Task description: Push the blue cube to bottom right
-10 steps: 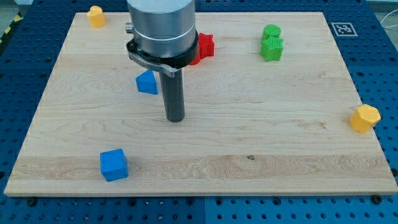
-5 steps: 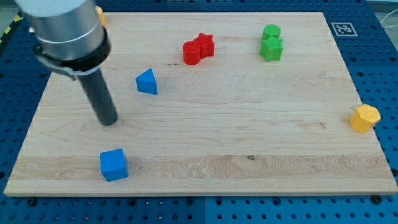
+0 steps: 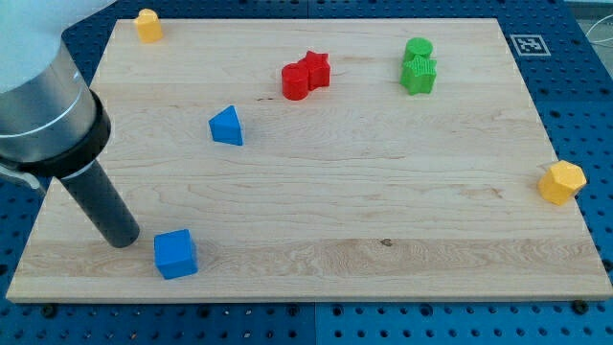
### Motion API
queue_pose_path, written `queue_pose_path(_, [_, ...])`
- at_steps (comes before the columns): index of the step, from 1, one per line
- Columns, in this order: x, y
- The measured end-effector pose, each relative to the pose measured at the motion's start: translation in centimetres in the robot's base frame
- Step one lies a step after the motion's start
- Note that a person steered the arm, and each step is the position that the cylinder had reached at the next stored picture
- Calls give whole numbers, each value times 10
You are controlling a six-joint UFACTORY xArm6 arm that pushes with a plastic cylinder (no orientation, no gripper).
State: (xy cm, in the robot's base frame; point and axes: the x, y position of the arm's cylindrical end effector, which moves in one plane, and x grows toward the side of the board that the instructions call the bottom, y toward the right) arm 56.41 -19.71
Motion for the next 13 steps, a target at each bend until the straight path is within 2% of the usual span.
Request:
queue_pose_path(2, [33, 2])
queue_pose_path(5, [28, 60])
queue_pose_path(6, [12, 71])
queue_pose_path(10, [27, 96])
queue_pose_path(13, [14, 122])
